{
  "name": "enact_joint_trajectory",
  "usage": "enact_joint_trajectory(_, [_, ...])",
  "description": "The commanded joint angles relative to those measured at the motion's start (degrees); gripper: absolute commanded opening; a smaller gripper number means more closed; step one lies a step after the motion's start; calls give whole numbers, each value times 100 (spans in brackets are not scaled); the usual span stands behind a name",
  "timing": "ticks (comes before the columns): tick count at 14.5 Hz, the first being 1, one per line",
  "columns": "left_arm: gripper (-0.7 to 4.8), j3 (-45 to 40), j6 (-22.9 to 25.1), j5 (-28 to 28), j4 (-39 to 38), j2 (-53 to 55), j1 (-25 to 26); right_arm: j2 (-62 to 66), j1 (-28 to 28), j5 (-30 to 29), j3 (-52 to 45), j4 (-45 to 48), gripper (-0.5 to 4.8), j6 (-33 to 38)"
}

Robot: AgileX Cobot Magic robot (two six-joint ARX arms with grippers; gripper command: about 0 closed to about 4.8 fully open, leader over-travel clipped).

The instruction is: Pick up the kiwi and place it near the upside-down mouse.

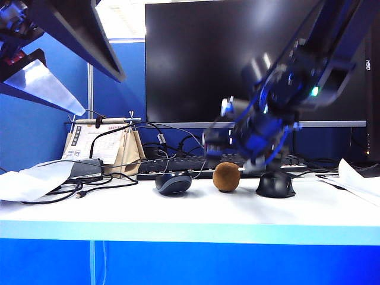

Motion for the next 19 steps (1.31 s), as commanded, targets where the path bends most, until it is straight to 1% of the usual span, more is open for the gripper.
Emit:
enact_joint_trajectory(1, [479,31,42,-2,61,-13,-7,337,-20,-195,177,52,479,157])
enact_joint_trajectory(6, [479,31,39,-2,61,-13,-7,415,-35,-192,216,63,479,155])
enact_joint_trajectory(7, [479,31,39,-2,66,-13,-7,413,-35,-190,216,66,453,155])
enact_joint_trajectory(9, [479,31,39,-2,101,-13,-7,413,-35,-205,216,68,434,155])
enact_joint_trajectory(11, [479,31,42,-9,98,-13,-7,411,-35,-251,216,74,287,155])
enact_joint_trajectory(12, [479,31,42,-20,96,-13,-7,411,-35,-374,216,109,268,155])
enact_joint_trajectory(14, [479,31,44,-74,96,-13,-7,400,-35,-647,216,162,253,153])
enact_joint_trajectory(16, [479,31,87,-264,98,-13,-7,339,-20,-992,216,195,251,153])
enact_joint_trajectory(17, [479,31,90,-273,101,-13,0,267,-20,-992,208,192,251,146])
enact_joint_trajectory(19, [479,31,267,-387,107,-13,0,-70,-17,-992,205,195,252,33])
